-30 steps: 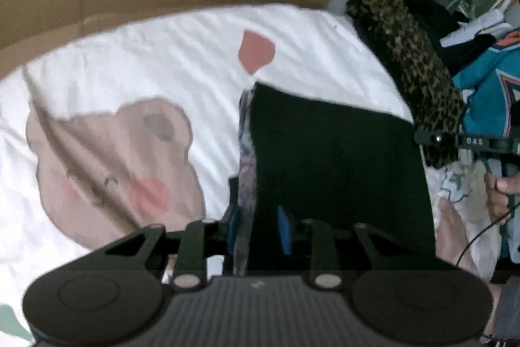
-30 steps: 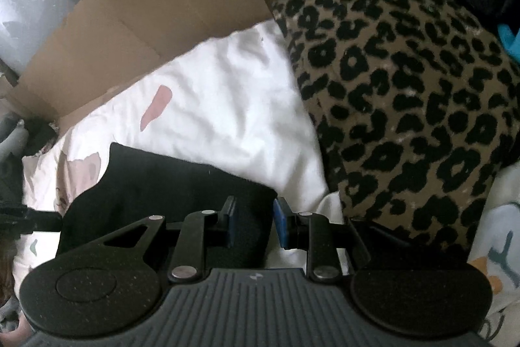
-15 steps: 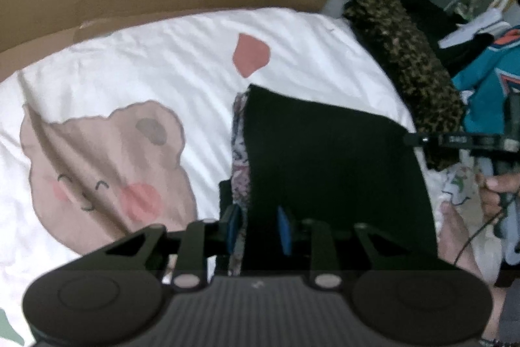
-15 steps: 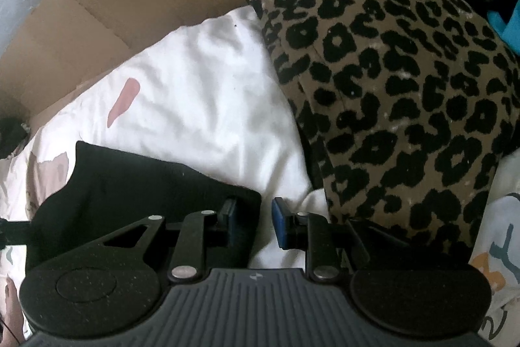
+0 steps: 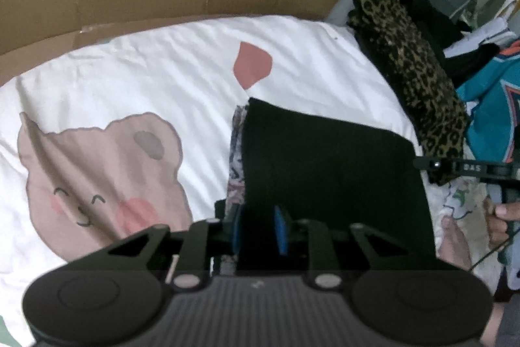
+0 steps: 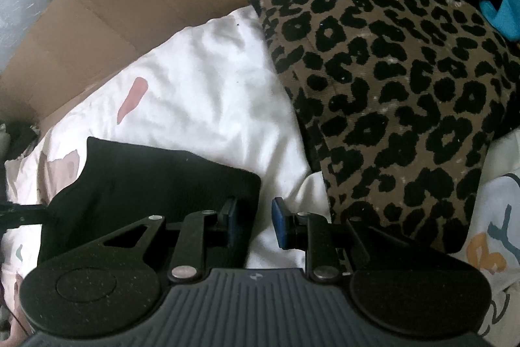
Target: Fold clothes
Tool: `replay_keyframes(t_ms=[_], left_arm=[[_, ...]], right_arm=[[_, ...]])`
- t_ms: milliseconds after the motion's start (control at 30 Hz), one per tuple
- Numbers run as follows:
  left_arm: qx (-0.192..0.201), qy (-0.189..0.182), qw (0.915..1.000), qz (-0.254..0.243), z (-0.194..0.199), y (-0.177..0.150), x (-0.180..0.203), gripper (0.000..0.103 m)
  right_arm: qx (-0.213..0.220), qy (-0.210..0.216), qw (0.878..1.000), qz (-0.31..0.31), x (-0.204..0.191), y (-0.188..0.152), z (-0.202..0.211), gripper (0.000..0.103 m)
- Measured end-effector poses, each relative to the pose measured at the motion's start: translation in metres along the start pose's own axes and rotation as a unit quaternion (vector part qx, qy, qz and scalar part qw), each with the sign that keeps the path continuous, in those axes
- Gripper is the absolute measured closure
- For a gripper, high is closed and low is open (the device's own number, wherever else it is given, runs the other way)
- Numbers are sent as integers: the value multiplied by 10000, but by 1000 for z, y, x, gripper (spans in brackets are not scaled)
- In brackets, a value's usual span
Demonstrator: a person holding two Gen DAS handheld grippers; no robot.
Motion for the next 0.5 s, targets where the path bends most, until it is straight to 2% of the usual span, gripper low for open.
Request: replay_keyframes(t_ms=[233,300,367,500], left_arm=[[-29,14,10000,46,-5,-2,1,81],[-9,14,10000,88,-4,-2,-1,98],[22,10,9998,189,-1,-1,-6,102],[88,47,9996,255,5,-1,-12,102]], right_arm=[[-92,144,9999,25,-2,-8,3,76],[-117,152,9998,-13,-1,-9,3,76],[-136,164,9998,-55,0,-10,3,76],[-169,189,9996,-97,1,-13,6,76]])
Point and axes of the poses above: each gripper's, at about its wrist camera, not at the fingertips, and z roughly against the way its jaws point, x to its right, y to its top, the point moved 4 cm from there along -z, roughly the way its jaws point, and after that the axes turned 12 degrees about x, right-handed, at the moved point
